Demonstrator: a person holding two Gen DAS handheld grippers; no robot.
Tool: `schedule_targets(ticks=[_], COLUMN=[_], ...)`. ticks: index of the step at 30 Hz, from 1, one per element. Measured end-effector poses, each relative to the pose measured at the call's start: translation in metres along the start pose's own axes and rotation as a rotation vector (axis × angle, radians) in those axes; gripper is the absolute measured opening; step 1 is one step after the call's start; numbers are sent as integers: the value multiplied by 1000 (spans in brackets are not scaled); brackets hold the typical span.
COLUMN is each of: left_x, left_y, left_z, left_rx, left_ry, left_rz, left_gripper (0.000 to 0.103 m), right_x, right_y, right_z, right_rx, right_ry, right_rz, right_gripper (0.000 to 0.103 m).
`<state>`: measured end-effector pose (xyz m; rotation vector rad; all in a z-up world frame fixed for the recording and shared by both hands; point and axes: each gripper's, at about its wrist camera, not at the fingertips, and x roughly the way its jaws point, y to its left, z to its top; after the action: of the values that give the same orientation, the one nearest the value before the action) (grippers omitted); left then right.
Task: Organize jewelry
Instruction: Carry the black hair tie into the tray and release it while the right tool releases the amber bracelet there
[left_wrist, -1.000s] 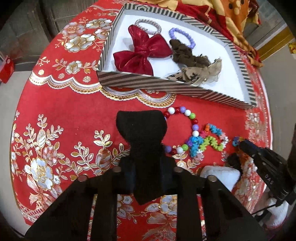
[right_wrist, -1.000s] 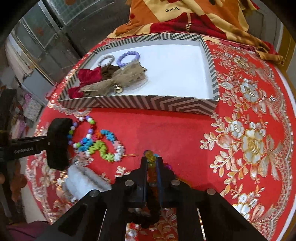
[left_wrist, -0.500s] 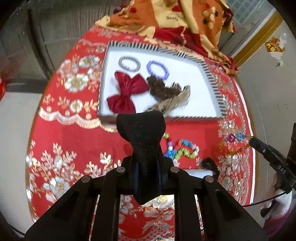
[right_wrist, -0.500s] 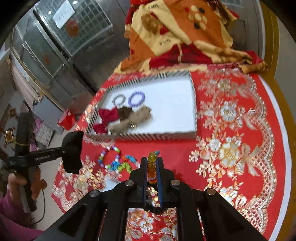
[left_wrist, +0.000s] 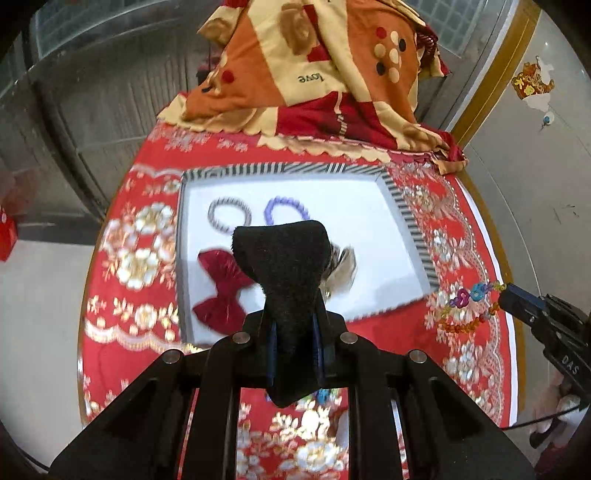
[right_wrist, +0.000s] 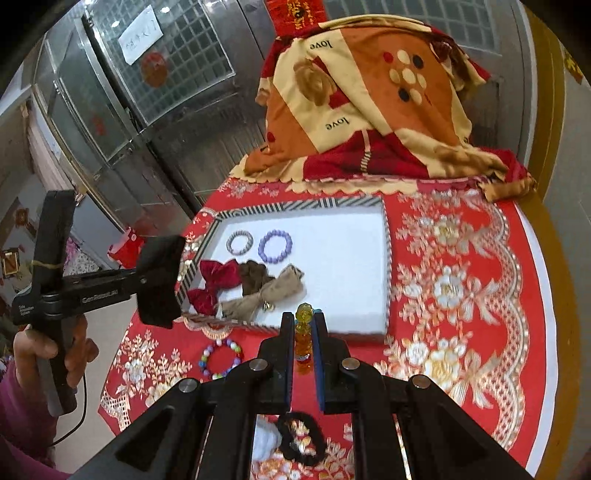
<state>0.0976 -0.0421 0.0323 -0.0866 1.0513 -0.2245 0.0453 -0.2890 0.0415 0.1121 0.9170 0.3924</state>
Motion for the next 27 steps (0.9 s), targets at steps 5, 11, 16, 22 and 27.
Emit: schedule_targets(ticks=[5,11,16,22,27], left_x=[17,38,62,94,133], left_y=[-10,-19,-23,-30,-37], left_z=[21,44,64,89,107], left_rx=[21,31,23,9,-10], left_ry=[1,11,38,69,124], left_rz=[21,37,30,-27,-76], left_gripper=[14,14,14,14,14], right_x=[13,33,54,85,123], right_y=[-1,-7,-7,2,-6], right_z=[18,39,48,52,50], right_rx=[-24,-29,-29,-30,-15], right_ry=[-3,7,21,53,108], right_rz=[-19,-5,23,87,105], right_gripper=[8,8,8,8,8])
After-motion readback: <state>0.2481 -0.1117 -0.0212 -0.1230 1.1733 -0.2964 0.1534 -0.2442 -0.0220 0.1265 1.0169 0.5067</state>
